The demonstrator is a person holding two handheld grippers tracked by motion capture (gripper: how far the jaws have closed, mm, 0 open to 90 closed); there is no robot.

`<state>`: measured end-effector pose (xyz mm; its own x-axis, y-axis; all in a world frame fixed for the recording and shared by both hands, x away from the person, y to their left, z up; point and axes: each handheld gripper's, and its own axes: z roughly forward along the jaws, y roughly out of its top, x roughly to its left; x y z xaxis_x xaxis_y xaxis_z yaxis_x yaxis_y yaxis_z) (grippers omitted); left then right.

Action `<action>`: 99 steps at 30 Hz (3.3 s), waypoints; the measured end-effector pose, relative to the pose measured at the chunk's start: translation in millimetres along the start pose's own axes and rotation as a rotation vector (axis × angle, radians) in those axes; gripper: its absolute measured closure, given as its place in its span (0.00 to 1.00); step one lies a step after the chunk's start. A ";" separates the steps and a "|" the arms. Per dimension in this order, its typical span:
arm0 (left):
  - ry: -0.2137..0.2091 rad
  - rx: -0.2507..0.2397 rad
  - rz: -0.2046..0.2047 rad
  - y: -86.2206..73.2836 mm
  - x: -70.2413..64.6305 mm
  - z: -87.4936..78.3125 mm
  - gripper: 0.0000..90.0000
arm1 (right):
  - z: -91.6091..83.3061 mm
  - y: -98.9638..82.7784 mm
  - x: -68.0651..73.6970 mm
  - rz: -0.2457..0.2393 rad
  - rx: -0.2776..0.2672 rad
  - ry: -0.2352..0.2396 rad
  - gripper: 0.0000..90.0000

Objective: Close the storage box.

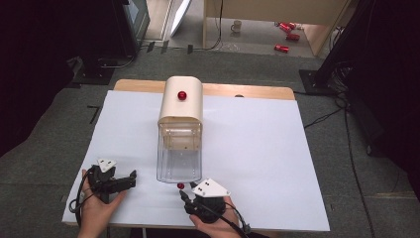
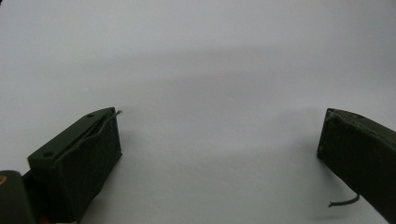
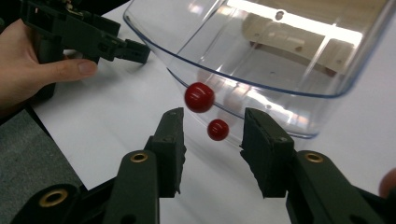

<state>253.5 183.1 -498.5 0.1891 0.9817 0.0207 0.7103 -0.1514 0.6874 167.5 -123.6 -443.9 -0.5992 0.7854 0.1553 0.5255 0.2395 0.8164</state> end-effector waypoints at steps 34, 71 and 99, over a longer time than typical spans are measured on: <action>0.000 0.001 0.002 0.0 0.1 0.0 0.00 | 8.3 19.2 -1.4 0.047 -0.036 0.014 0.85; -0.001 0.001 0.001 0.1 0.0 -0.1 0.00 | 49.8 89.4 -47.3 0.081 -0.073 -0.032 0.86; -0.001 0.003 0.003 0.1 0.1 -0.2 0.00 | 39.4 81.0 -37.9 0.047 -0.026 -0.026 0.13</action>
<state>253.4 183.1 -498.3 0.1915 0.9812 0.0222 0.7116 -0.1544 0.6854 256.6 -111.4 -405.6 -0.5578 0.8103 0.1797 0.5370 0.1873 0.8225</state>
